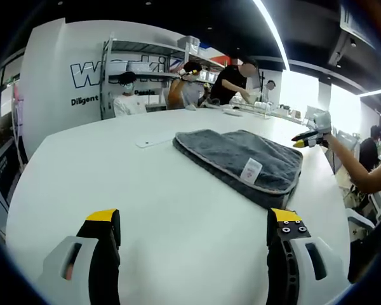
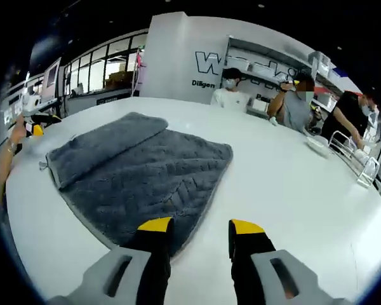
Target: Open the folded towel by lifting each exposed corner and separating the folded layers until the towel lies flat within the target outline without major curled edges
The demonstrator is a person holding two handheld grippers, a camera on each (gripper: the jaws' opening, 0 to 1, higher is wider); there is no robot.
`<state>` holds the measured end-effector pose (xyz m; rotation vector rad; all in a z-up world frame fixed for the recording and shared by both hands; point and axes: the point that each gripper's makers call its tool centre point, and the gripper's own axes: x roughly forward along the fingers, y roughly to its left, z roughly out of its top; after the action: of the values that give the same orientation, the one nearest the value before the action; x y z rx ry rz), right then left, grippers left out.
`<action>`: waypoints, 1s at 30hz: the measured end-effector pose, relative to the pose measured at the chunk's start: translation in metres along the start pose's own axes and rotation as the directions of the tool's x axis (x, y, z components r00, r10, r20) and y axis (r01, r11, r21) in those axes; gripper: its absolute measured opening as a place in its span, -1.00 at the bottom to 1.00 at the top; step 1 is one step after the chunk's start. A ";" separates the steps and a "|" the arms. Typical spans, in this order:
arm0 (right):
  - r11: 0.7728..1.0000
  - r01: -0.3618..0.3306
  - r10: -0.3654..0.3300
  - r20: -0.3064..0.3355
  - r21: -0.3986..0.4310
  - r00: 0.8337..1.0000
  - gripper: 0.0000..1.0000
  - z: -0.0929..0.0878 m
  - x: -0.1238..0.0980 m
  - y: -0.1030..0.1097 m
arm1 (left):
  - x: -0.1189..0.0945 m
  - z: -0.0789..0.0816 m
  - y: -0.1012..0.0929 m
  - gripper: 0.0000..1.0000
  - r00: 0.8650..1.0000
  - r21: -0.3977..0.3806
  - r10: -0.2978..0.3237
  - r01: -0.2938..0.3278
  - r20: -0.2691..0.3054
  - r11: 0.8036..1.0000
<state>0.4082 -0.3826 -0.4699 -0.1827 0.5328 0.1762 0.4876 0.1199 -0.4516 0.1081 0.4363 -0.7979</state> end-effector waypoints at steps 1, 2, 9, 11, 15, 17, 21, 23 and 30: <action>1.000 -0.011 0.011 0.000 0.017 1.000 -0.36 -0.001 0.000 0.002 | 0.000 -0.001 0.000 0.89 1.000 0.000 -0.001 0.001 -0.003 1.000; 1.000 -0.017 0.017 -0.002 0.026 1.000 -0.39 -0.002 -0.001 0.003 | 0.000 -0.001 0.000 0.89 1.000 -0.001 0.000 0.000 -0.004 1.000; 0.991 -0.041 0.048 -0.052 0.127 0.997 -0.53 -0.015 -0.006 0.015 | 0.002 -0.002 0.004 0.88 1.000 -0.005 0.003 -0.003 -0.011 1.000; 0.990 -0.045 0.056 -0.084 0.130 0.995 -0.61 -0.022 -0.007 0.020 | 0.002 -0.002 0.004 0.88 1.000 -0.006 0.003 -0.003 -0.012 1.000; 0.993 -0.035 0.048 -0.111 0.114 0.993 -0.80 -0.027 -0.007 0.017 | 0.002 -0.001 0.002 0.88 1.000 -0.001 -0.002 0.001 -0.010 1.000; 0.994 -0.040 0.052 -0.120 0.100 0.991 -0.91 -0.030 -0.009 0.024 | 0.002 -0.001 0.001 0.88 1.000 -0.001 -0.001 0.001 -0.010 1.000; 0.997 -0.031 0.040 -0.145 0.065 0.989 -0.98 -0.036 -0.008 0.021 | 0.001 -0.003 -0.002 0.88 1.000 0.000 -0.001 0.001 -0.012 1.000; 0.998 -0.026 0.035 -0.146 0.060 0.989 -1.00 -0.036 -0.009 0.021 | 0.001 -0.002 -0.001 0.88 1.000 -0.001 -0.003 0.003 -0.011 1.000; 0.999 -0.004 0.011 -0.153 0.043 0.988 -1.00 -0.039 -0.009 0.013 | 0.002 -0.001 0.003 0.88 1.000 -0.002 -0.003 0.003 -0.012 1.000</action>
<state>0.3786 -0.3798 -0.5001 -0.1537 0.6903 0.1588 0.4909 0.1212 -0.4534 0.1109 0.4490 -0.8005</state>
